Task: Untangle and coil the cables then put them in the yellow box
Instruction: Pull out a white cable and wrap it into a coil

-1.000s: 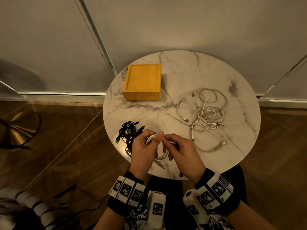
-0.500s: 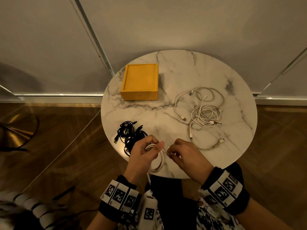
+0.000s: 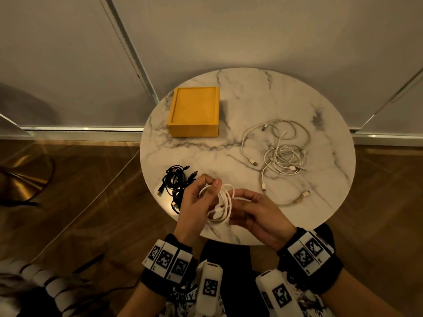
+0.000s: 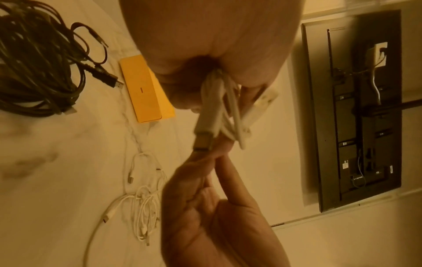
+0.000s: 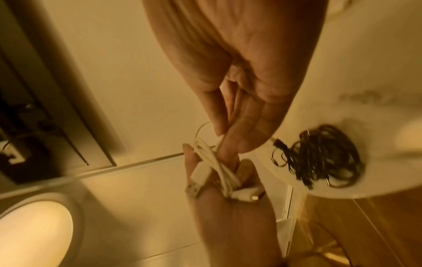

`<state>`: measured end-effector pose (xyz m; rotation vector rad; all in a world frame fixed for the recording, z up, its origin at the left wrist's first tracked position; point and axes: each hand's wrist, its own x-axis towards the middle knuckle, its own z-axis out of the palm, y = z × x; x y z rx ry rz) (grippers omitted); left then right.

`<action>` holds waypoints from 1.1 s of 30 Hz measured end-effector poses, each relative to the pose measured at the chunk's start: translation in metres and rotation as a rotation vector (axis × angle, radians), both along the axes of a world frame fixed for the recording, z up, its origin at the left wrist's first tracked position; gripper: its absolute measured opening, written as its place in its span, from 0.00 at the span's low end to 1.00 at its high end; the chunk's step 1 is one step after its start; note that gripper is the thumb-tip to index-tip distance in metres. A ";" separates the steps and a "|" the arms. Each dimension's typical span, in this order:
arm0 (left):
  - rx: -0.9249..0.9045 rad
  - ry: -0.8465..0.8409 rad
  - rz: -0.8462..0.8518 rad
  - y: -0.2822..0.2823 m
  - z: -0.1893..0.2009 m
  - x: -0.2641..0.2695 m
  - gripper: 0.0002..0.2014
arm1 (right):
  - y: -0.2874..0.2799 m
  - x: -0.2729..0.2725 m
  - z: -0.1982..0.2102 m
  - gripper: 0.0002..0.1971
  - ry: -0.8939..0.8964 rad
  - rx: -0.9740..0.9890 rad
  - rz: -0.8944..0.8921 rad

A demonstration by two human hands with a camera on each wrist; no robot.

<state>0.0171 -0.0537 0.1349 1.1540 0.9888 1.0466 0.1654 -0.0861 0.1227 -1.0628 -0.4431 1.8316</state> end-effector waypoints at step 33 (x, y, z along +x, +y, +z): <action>0.174 0.371 0.120 0.020 -0.019 -0.021 0.10 | 0.014 0.005 0.002 0.07 -0.499 0.187 0.222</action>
